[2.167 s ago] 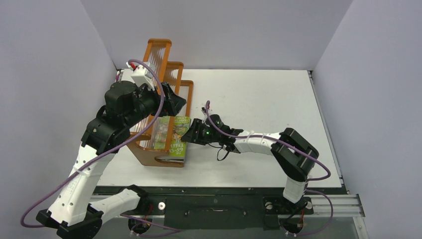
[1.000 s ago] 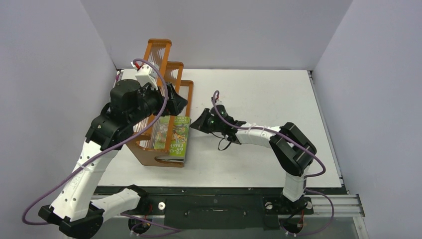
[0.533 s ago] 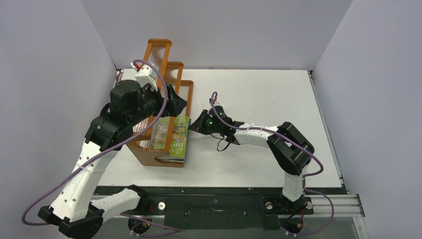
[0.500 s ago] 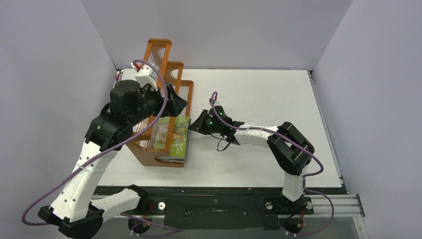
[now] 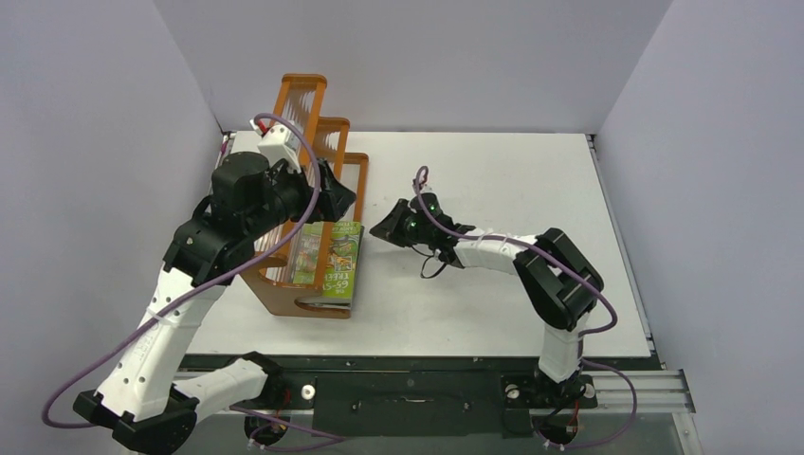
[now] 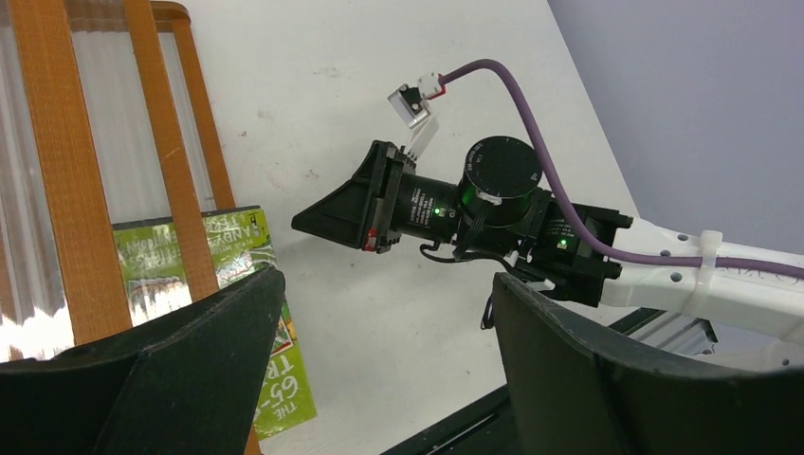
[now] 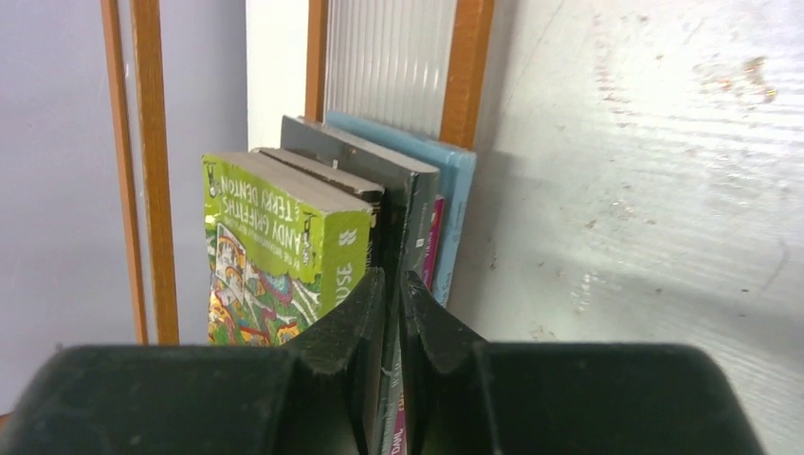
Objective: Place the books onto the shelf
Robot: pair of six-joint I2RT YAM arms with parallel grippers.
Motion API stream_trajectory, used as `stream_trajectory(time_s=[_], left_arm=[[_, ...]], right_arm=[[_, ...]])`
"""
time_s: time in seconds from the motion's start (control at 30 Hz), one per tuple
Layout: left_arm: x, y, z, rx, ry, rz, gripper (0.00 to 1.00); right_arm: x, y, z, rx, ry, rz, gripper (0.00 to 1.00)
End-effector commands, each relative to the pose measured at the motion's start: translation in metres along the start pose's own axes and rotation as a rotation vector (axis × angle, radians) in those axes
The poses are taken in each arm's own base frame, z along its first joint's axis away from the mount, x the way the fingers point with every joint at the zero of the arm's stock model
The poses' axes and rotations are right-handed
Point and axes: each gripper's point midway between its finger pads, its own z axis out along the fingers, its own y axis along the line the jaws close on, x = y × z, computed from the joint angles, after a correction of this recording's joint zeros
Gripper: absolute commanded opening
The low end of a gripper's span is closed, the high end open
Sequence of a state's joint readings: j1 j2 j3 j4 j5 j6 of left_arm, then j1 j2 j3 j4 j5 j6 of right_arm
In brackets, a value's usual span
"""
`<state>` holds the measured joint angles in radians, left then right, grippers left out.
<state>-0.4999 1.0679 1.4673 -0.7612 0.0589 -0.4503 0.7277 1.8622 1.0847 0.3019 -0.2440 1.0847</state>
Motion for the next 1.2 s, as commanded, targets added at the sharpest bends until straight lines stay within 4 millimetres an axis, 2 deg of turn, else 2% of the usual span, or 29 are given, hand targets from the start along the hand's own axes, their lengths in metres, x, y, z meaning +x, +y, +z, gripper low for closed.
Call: stream_trajectory(time_s=[0.0,0.1,0.13,0.17,0.2,0.23,0.27,0.3,0.37,0.4,0.5,0.53,0.63,0.73,0.9,1.03,1.17], left_arm=[[0.001,0.007,0.004,-0.029,-0.002,0.01,0.79],[0.004,0.008,0.012,-0.026,0.007,0.005,0.79],[0.004,0.006,0.017,-0.017,0.014,0.004,0.79],[0.004,0.005,0.019,-0.01,0.015,0.002,0.79],[0.003,0.004,0.023,-0.004,0.02,0.001,0.79],[0.001,0.002,0.025,-0.001,0.018,0.002,0.79],[0.001,0.002,0.03,-0.001,0.025,0.003,0.8],[-0.001,0.001,0.03,0.001,0.022,0.006,0.81],[-0.001,0.002,0.034,-0.007,0.029,0.009,0.86],[-0.001,0.005,0.035,-0.021,0.032,0.014,0.92],[-0.001,0.009,0.036,-0.043,0.03,0.026,0.97],[-0.001,0.011,0.035,-0.051,0.03,0.031,1.0],[-0.001,0.014,0.034,-0.062,0.029,0.04,0.97],[0.002,0.019,0.034,-0.078,0.037,0.046,0.96],[0.006,0.03,0.034,-0.116,0.023,0.048,0.96],[0.01,0.035,0.034,-0.129,0.013,0.042,0.96],[0.016,0.041,0.036,-0.148,0.013,0.034,0.96]], right_arm=[[-0.029,0.011,-0.016,-0.037,-0.076,-0.023,0.1],[-0.038,-0.004,-0.029,0.041,-0.103,-0.053,0.18],[-0.044,-0.004,-0.037,0.058,-0.12,-0.087,0.25],[-0.046,-0.016,-0.043,0.123,-0.133,-0.1,0.29],[-0.054,-0.015,-0.056,0.142,-0.158,-0.14,0.36],[-0.057,-0.029,-0.065,0.219,-0.172,-0.175,0.39],[-0.066,-0.028,-0.08,0.249,-0.208,-0.192,0.45],[-0.069,-0.047,-0.094,0.349,-0.224,-0.222,0.48],[-0.084,-0.06,-0.128,0.47,-0.29,-0.261,0.51],[-0.089,-0.065,-0.15,0.528,-0.309,-0.27,0.51],[-0.116,-0.086,-0.211,0.741,-0.455,-0.322,0.56],[-0.117,-0.089,-0.233,0.789,-0.473,-0.333,0.57],[-0.13,-0.103,-0.29,0.951,-0.59,-0.371,0.59],[-0.131,-0.106,-0.337,1.011,-0.68,-0.378,0.6],[-0.12,-0.113,-0.377,0.989,-0.758,-0.341,0.6],[-0.113,-0.12,-0.391,0.999,-0.782,-0.315,0.61],[-0.111,-0.124,-0.397,1.02,-0.789,-0.306,0.61]])
